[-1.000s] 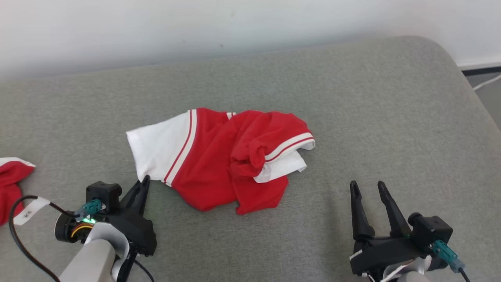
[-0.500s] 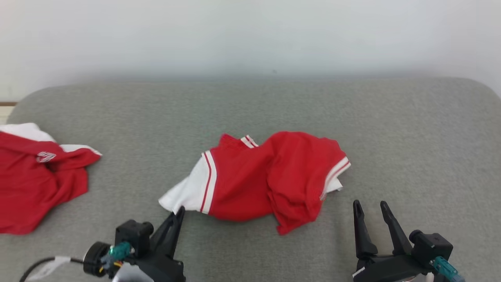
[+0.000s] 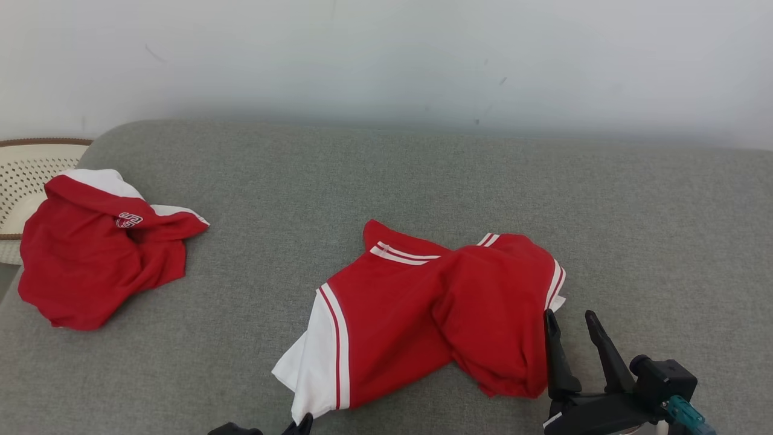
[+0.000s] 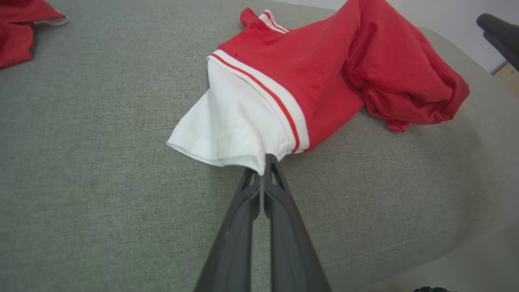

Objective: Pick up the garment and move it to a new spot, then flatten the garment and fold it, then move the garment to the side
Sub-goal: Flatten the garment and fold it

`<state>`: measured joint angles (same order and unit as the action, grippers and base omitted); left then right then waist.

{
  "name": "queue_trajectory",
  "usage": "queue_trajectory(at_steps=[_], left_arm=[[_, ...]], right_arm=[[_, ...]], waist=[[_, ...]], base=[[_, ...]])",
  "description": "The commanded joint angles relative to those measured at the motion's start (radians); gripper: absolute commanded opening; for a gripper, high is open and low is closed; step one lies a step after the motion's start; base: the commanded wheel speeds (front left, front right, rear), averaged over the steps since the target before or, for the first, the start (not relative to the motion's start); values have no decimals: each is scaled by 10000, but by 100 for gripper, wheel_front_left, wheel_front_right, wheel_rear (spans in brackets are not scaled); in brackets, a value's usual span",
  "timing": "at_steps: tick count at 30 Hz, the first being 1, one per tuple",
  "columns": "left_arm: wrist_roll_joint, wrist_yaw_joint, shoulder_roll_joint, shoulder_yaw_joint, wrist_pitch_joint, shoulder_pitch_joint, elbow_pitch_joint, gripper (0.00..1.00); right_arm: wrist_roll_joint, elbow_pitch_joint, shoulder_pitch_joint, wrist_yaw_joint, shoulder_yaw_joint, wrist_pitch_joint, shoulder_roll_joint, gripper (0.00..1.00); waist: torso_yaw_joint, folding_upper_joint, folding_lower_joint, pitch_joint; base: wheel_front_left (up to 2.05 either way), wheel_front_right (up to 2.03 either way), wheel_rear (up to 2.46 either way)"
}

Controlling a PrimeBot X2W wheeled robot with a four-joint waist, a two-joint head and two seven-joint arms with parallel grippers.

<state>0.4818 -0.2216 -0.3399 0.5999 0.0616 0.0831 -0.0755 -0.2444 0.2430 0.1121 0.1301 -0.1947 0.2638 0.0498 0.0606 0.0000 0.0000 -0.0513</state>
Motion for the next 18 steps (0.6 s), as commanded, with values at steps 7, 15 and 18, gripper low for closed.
queue_trajectory(at_steps=[7,15,18], left_arm=[[118,27,47,-128,-421,17,248,100],[-203,-204,-91,-338,-772,376,-558,100],[-334,-192,-227,-477,-900,626,-754,100]], right_arm=[[78,56,138,11,61,14,9,100],[52,65,138,11,102,14,9,100],[20,67,184,11,85,14,12,100]], waist=[[71,0,0,-140],[130,0,0,-154],[114,0,0,-169]], base=[[0,0,0],[0,0,0],[0,0,0]])
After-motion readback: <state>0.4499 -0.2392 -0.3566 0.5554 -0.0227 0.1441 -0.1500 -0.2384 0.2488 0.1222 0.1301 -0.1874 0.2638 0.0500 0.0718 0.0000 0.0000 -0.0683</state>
